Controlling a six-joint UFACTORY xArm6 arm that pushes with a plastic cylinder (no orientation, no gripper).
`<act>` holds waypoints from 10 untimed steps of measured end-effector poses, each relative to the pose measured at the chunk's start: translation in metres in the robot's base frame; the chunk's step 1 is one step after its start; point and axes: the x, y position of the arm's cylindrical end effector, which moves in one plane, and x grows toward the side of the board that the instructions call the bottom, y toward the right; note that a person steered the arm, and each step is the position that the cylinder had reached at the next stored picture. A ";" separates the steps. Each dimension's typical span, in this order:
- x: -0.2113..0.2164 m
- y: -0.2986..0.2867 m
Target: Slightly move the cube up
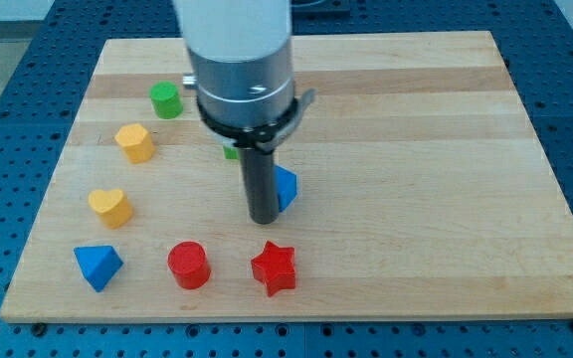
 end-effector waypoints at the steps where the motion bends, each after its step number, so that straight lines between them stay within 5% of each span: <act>1: 0.009 0.017; 3: 0.039 0.174; 6: -0.034 0.278; 7: -0.034 0.286; 9: -0.126 0.271; 10: -0.106 0.176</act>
